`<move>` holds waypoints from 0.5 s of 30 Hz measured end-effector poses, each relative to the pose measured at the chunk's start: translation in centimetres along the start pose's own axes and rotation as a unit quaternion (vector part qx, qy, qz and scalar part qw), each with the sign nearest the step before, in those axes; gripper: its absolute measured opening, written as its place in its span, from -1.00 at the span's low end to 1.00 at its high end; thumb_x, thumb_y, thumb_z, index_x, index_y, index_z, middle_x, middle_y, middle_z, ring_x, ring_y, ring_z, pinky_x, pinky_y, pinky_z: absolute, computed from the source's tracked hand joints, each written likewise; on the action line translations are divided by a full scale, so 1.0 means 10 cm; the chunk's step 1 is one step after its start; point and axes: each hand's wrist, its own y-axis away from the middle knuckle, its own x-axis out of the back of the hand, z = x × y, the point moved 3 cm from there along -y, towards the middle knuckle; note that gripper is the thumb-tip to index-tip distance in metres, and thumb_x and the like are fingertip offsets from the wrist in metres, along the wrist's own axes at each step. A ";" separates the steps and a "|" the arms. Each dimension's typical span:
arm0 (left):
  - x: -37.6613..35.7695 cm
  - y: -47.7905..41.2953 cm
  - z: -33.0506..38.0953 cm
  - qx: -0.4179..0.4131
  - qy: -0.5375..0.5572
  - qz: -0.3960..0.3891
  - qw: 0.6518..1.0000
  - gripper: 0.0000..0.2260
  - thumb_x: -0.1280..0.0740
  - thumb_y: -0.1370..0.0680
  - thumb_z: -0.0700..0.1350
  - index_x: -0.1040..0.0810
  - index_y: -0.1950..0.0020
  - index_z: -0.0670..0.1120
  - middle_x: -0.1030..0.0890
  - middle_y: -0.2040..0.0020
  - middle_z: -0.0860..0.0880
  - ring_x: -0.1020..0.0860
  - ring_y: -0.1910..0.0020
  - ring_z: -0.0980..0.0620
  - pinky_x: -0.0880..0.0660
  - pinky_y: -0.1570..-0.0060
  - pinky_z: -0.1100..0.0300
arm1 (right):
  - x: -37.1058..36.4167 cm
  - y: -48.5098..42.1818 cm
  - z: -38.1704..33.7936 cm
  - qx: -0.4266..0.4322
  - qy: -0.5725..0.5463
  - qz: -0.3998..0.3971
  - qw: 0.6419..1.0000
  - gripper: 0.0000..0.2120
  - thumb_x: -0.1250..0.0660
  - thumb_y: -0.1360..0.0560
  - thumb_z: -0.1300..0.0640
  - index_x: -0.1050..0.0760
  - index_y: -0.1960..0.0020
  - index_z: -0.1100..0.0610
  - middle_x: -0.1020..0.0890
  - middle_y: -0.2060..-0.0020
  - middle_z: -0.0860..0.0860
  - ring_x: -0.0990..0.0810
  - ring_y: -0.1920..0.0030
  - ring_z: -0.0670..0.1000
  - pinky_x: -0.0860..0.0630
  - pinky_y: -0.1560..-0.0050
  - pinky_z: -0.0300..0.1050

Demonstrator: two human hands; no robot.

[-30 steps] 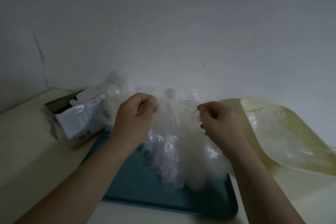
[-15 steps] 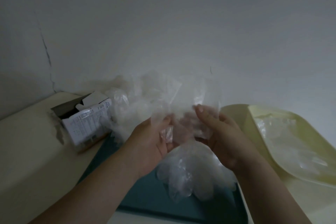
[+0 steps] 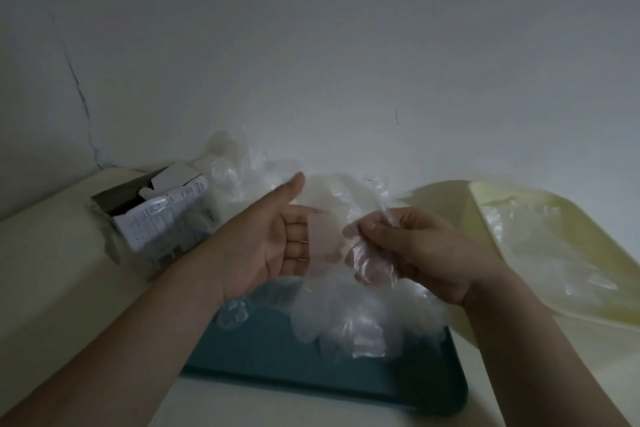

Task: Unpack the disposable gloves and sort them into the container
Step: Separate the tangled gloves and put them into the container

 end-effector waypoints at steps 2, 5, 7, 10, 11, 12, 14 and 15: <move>0.04 -0.02 -0.01 -0.040 -0.021 0.022 0.999 -0.70 -0.42 -0.54 -0.04 -0.66 -0.16 -0.22 -0.72 -0.04 -0.26 -0.73 0.07 -0.15 -0.69 0.09 0.05 | -0.01 0.01 -0.01 -0.018 0.001 -0.014 1.000 -0.65 -0.36 -0.52 0.07 -0.62 -0.15 0.32 -0.70 0.10 0.33 -0.69 0.26 0.16 -0.66 0.23 -0.01; 0.13 -0.09 -0.07 -0.068 -0.016 0.052 0.996 -0.95 -0.40 -0.54 -0.29 -0.64 0.06 -0.18 -0.69 0.12 -0.19 -0.69 0.18 -0.09 -0.66 0.02 0.01 | 0.04 -0.03 -0.03 0.014 -0.048 0.075 0.996 -0.69 -0.33 -0.60 0.04 -0.60 -0.08 0.31 -0.70 0.18 0.27 -0.66 0.35 0.16 -0.63 0.30 -0.03; 0.14 -0.10 -0.10 -0.064 -0.023 0.049 0.996 -0.83 -0.32 -0.60 -0.34 -0.61 0.14 -0.14 -0.69 0.13 -0.20 -0.68 0.20 -0.11 -0.62 0.07 -0.01 | 0.08 -0.06 -0.02 0.029 -0.096 0.142 0.985 -0.71 -0.31 -0.65 0.04 -0.62 -0.04 0.28 -0.68 0.20 0.25 -0.65 0.35 0.14 -0.65 0.28 -0.01; 0.08 -0.09 -0.12 -0.075 -0.009 0.046 0.996 -0.83 -0.31 -0.61 -0.35 -0.61 0.11 -0.15 -0.65 0.11 -0.23 -0.64 0.18 -0.13 -0.62 0.30 0.12 | 0.10 -0.08 0.00 0.029 -0.157 0.163 0.974 -0.58 -0.29 -0.64 -0.10 -0.61 -0.10 0.28 -0.71 0.13 0.22 -0.72 0.22 0.14 -0.68 0.18 0.03; 0.05 -0.10 -0.13 -0.081 0.018 0.054 0.995 -0.85 -0.33 -0.60 -0.34 -0.61 0.10 -0.15 -0.66 0.14 -0.20 -0.66 0.19 -0.11 -0.62 0.31 0.13 | 0.08 -0.08 0.00 0.023 -0.166 0.141 0.976 -0.52 -0.29 -0.60 -0.18 -0.61 -0.14 0.26 -0.73 0.08 0.18 -0.75 0.13 0.13 -0.68 0.11 0.04; 0.03 -0.11 -0.13 -0.088 0.054 0.064 0.993 -0.89 -0.36 -0.59 -0.31 -0.61 0.10 -0.14 -0.67 0.17 -0.17 -0.68 0.21 -0.07 -0.63 0.28 0.12 | 0.05 -0.08 0.01 0.015 -0.166 0.114 0.979 -0.45 -0.30 -0.55 -0.25 -0.60 -0.20 0.22 -0.75 0.03 0.13 -0.76 0.05 0.10 -0.68 0.06 0.02; -0.05 -0.10 -0.12 -0.117 0.109 0.069 0.985 -0.96 -0.44 -0.51 -0.24 -0.62 0.06 -0.15 -0.69 0.15 -0.14 -0.71 0.19 -0.04 -0.63 0.14 0.03 | -0.02 -0.08 0.01 0.014 -0.177 0.070 0.982 -0.44 -0.36 -0.47 -0.23 -0.61 -0.23 0.20 -0.74 -0.05 0.09 -0.74 -0.02 0.08 -0.69 0.08 -0.06; -0.09 -0.09 -0.12 -0.133 0.109 0.072 0.982 -0.90 -0.46 -0.49 -0.23 -0.63 0.02 -0.17 -0.71 0.12 -0.14 -0.71 0.17 -0.05 -0.63 0.12 0.02 | -0.05 -0.08 0.00 0.028 -0.199 0.058 0.978 -0.53 -0.39 -0.49 -0.13 -0.62 -0.19 0.23 -0.72 -0.06 0.14 -0.72 -0.02 0.11 -0.70 0.09 -0.05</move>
